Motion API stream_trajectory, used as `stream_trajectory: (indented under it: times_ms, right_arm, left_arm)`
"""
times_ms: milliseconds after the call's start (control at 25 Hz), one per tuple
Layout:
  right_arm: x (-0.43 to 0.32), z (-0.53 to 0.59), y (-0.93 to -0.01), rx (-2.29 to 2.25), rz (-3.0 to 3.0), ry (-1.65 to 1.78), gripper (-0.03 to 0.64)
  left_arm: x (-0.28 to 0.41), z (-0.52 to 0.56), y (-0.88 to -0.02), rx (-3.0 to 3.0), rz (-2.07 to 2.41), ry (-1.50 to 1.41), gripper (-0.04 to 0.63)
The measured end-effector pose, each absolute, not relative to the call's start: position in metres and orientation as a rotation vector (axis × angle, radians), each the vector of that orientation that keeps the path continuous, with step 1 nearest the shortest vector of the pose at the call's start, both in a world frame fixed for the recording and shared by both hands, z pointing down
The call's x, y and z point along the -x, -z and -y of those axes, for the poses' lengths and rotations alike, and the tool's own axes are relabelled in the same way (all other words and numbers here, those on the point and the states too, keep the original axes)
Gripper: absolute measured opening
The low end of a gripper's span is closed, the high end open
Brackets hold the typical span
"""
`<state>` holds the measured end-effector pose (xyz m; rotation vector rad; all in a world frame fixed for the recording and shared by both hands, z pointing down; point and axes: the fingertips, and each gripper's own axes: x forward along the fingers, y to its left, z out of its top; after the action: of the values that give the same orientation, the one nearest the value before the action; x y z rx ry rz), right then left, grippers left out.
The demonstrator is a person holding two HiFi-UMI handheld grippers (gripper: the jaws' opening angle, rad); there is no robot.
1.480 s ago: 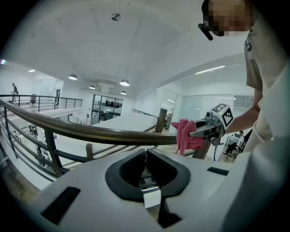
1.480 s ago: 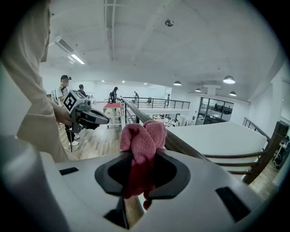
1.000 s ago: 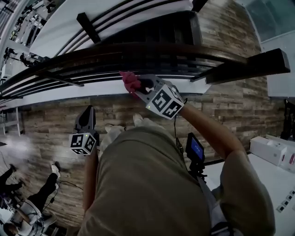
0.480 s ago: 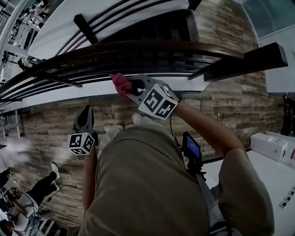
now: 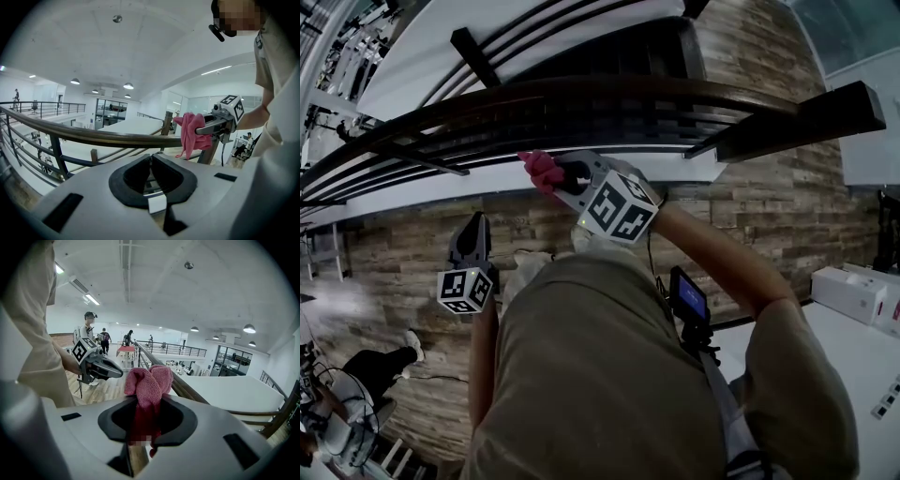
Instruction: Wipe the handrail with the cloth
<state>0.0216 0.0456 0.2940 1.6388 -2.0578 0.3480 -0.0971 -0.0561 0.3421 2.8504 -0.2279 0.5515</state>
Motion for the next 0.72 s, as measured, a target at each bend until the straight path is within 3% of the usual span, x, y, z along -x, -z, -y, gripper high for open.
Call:
stream_trajectory:
  times_ms: [720]
  right_arm:
    - [0.018,-0.005,-0.296,-1.723,2.144,-0.334,0.1]
  left_arm:
    - [0.126,0.101,-0.34,-2.858,0.329,-0.52,0.034]
